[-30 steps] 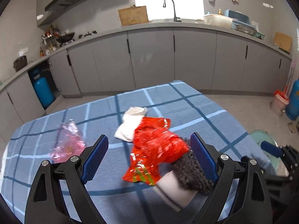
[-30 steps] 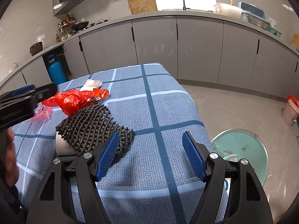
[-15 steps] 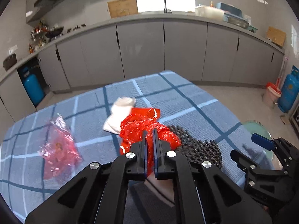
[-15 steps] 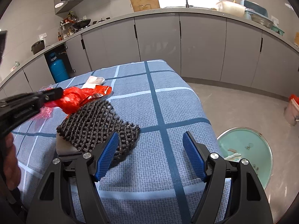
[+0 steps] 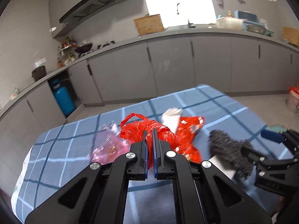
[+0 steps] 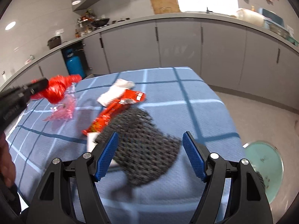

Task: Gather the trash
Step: 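Grasp the second black mesh net with the right tool while the left tool holds the red bag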

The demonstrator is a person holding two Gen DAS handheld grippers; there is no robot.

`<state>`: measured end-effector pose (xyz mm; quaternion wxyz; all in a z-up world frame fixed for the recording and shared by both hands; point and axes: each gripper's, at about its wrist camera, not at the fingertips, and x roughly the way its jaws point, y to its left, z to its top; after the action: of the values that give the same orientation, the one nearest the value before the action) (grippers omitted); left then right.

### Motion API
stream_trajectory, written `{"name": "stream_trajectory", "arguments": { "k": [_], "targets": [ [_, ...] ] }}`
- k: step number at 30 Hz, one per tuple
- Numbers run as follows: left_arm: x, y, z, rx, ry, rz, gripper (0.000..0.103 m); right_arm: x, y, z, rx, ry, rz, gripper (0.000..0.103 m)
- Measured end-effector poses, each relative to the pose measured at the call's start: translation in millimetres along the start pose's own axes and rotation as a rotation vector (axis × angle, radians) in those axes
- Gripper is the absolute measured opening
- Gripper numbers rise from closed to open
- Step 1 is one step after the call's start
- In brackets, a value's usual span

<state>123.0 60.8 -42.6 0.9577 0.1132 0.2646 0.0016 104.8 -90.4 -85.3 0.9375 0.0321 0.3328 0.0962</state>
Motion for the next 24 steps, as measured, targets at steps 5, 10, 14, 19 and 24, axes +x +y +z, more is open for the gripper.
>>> {"name": "stream_trajectory", "arguments": {
  "k": [5, 10, 14, 19, 24],
  "targets": [
    [3, 13, -7, -0.002, 0.0, 0.057, 0.005, 8, 22, 3, -0.04, 0.006, 0.039, 0.071],
    [2, 15, -8, -0.005, -0.004, 0.049, 0.005, 18, 31, -1, -0.052, 0.033, 0.051, 0.071],
    [-2, 13, -8, 0.002, -0.013, 0.042, 0.005, 24, 27, -5, -0.049, 0.06, 0.048, 0.018],
    [-9, 10, -5, 0.009, -0.032, 0.04, 0.005, 7, 27, -2, -0.064, -0.003, 0.059, 0.013],
    [-19, -4, 4, 0.035, -0.064, 0.016, 0.005, -14, 19, 5, -0.056, -0.072, 0.025, 0.012]
  ]
}}
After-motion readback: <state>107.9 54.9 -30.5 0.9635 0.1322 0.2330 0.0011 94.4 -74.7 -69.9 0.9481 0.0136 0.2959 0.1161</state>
